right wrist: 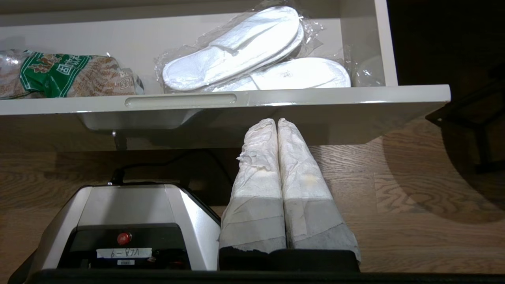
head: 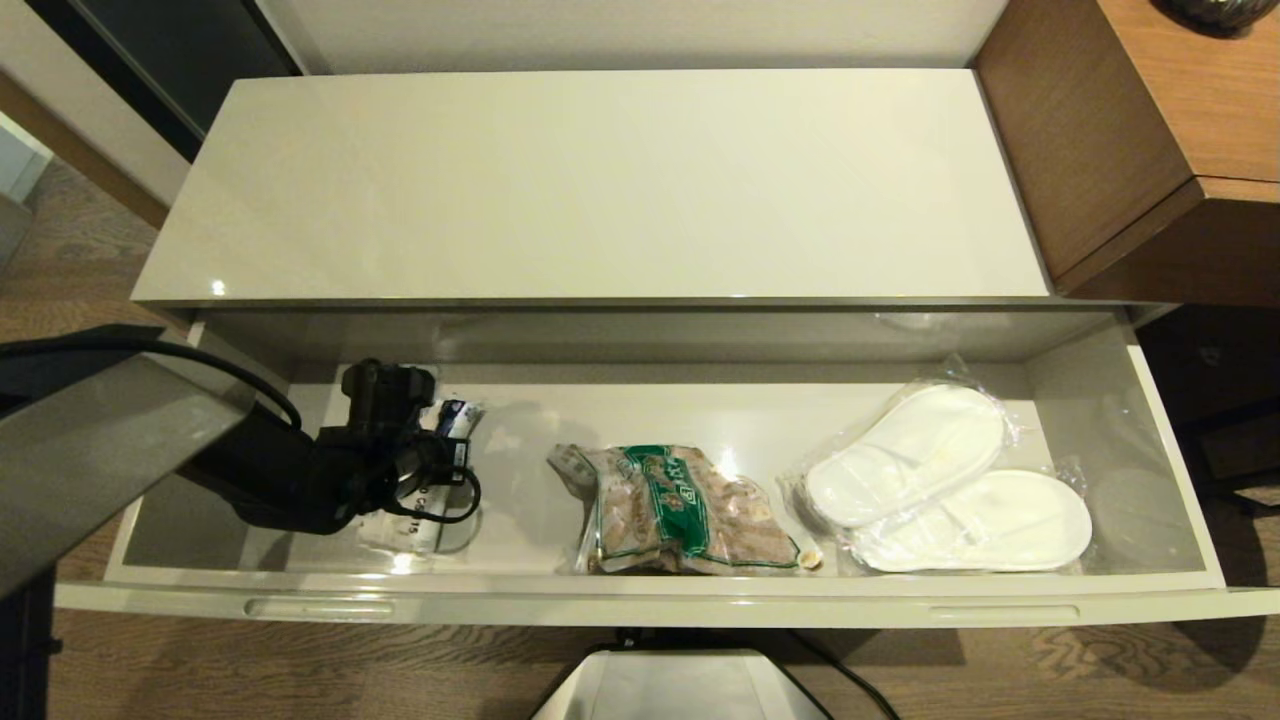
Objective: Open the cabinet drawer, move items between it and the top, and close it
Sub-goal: Take out the tissue from the drawer, then place the tissue on the table
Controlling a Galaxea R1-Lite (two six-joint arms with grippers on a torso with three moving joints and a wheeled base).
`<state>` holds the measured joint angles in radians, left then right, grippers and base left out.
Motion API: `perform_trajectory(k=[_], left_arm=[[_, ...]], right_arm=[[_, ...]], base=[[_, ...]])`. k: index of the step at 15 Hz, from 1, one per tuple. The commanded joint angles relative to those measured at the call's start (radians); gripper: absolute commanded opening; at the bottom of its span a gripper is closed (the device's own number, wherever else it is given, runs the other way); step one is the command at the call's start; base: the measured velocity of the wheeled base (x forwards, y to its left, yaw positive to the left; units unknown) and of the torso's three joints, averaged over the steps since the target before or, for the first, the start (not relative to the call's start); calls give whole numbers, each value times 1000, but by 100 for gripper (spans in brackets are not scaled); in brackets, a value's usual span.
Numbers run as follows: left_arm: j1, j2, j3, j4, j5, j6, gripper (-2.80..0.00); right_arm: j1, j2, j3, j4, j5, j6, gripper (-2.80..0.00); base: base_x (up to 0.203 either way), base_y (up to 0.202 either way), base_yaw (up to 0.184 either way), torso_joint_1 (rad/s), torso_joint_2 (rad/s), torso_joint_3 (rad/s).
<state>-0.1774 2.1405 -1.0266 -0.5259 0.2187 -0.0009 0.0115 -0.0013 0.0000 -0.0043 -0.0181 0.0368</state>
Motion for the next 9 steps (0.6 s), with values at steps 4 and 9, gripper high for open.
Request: perform_trajectory(k=[4,9], left_arm=[[-24,-315,60,128,10,1,-280],[-30,-524,79,302,2,2,-280]], right_arm=[[-1,-17,2,0,0,0,-280],[1,-17,2,0,0,0,-280]], base=[[0,0,0,0,0,0],[0,0,0,0,0,0]])
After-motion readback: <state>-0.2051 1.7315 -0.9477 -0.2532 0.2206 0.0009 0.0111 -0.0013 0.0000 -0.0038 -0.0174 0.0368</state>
